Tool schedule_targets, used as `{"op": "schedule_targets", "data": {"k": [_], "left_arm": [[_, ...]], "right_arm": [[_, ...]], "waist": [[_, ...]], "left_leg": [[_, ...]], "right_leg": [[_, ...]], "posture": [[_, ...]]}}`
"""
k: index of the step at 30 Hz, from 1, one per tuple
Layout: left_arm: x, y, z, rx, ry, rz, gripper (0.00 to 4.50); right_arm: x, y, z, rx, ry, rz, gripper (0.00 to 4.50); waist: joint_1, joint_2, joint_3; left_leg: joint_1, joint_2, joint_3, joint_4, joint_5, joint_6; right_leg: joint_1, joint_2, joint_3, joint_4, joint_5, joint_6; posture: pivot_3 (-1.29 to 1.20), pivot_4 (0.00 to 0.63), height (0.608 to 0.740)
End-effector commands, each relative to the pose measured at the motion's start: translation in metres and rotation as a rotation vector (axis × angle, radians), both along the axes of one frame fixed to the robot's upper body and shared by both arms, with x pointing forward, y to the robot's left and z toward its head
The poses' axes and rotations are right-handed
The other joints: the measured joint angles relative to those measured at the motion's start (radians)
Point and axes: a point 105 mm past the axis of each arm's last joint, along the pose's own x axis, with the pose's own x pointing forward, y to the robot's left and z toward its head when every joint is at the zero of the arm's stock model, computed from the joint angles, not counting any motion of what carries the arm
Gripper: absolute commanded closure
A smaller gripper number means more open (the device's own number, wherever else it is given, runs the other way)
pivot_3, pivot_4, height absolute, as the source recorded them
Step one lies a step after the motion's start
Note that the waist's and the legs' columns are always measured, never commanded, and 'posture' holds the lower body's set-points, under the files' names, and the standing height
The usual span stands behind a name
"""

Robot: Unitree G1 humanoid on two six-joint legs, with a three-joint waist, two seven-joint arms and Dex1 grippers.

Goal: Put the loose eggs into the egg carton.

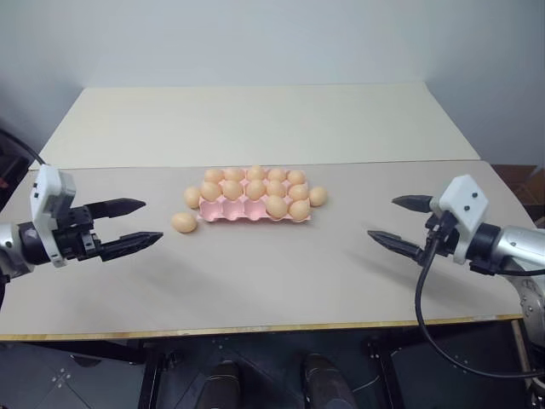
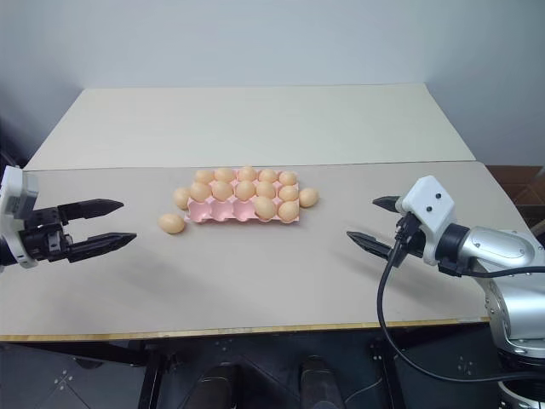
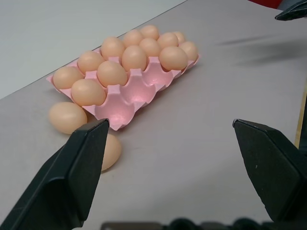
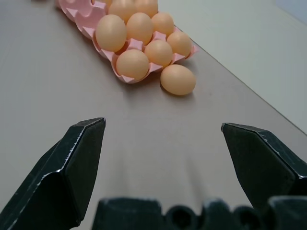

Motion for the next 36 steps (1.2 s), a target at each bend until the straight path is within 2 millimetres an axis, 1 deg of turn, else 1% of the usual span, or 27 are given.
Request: {"op": "schedule_targets", "data": {"k": [1, 5, 8, 10, 18, 22, 26, 31, 36], "left_arm": [[-0.001, -0.002, 0.011, 0.013, -0.044, -0.01, 0.0], [-0.003, 0.0, 0.012, 0.018, -0.044, -0.006, 0.0], [-0.001, -0.002, 0.012, 0.016, -0.053, -0.005, 0.0], [0.0, -0.005, 0.012, 0.008, -0.063, -0.014, 0.0], [0.003, -0.016, 0.011, -0.011, -0.088, -0.046, 0.0], [0.0, -0.017, 0.011, -0.01, -0.094, -0.051, 0.0], [-0.003, -0.017, 0.013, 0.003, -0.105, -0.051, 0.0], [-0.004, -0.017, 0.015, 0.011, -0.119, -0.048, 0.0], [-0.007, -0.017, 0.016, 0.015, -0.126, -0.047, 0.0]], "right_arm": [[0.002, 0.007, 0.014, 0.002, -0.07, 0.024, 0.02], [0.005, 0.007, 0.012, -0.003, -0.068, 0.038, 0.02], [0.013, 0.011, 0.01, -0.017, -0.076, 0.062, 0.02], [0.024, 0.016, 0.005, -0.086, -0.106, 0.093, 0.02], [0.088, 0.04, -0.018, -0.268, -0.182, 0.155, 0.02], [0.11, 0.053, -0.035, -0.379, -0.223, 0.193, 0.02], [0.129, 0.063, -0.045, -0.457, -0.264, 0.189, 0.02], [0.147, 0.075, -0.048, -0.485, -0.3, 0.152, 0.02], [0.151, 0.078, -0.053, -0.478, -0.285, 0.148, 0.02]], "waist": [[0.002, 0.0, 0.0], [0.006, 0.0, 0.0], [0.006, 0.0, 0.0], [0.003, 0.0, 0.0], [-0.004, 0.0, 0.0], [-0.006, 0.0, 0.0], [-0.01, 0.0, 0.0], [-0.02, 0.0, 0.0], [-0.022, 0.0, 0.0]], "left_leg": [[0.0, 0.0, 0.0, 0.0, 0.0, 0.0], [-0.003, -0.001, 0.0, 0.0, 0.0, 0.0], [-0.002, -0.001, 0.0, 0.0, 0.0, 0.0], [-0.001, -0.001, 0.0, 0.0, 0.0, 0.0], [-0.002, 0.0, 0.0, 0.0, 0.0, 0.0], [-0.003, -0.001, 0.0, 0.0, 0.0, 0.0], [-0.003, -0.001, 0.0, 0.0, 0.0, 0.0], [-0.003, 0.0, 0.0, 0.0, 0.0, 0.0], [-0.003, 0.0, 0.0, 0.0, 0.0, 0.0]], "right_leg": [[0.0, 0.0, 0.0, 0.0, 0.0, 0.0], [-0.001, -0.001, -0.001, -0.001, 0.0, 0.0], [-0.001, -0.001, 0.0, -0.001, 0.0, 0.0], [-0.001, -0.001, 0.0, 0.0, 0.0, 0.0], [-0.002, 0.0, 0.0, 0.0, 0.0, 0.0], [-0.003, -0.001, 0.0, 0.0, 0.0, 0.0], [-0.004, -0.001, 0.0, 0.0, 0.0, 0.0], [-0.004, 0.0, 0.0, 0.0, 0.0, 0.0], [-0.004, 0.0, 0.0, 0.0, 0.001, -0.001]], "posture": [[0.0, 0.15, 0.74], [0.0, 0.15, 0.74], [0.0, 0.15, 0.74], [0.0, 0.15, 0.74], [0.0, 0.15, 0.74], [0.0, 0.15, 0.74], [0.0, 0.15, 0.74], [0.0, 0.15, 0.74], [0.0, 0.15, 0.74]]}}
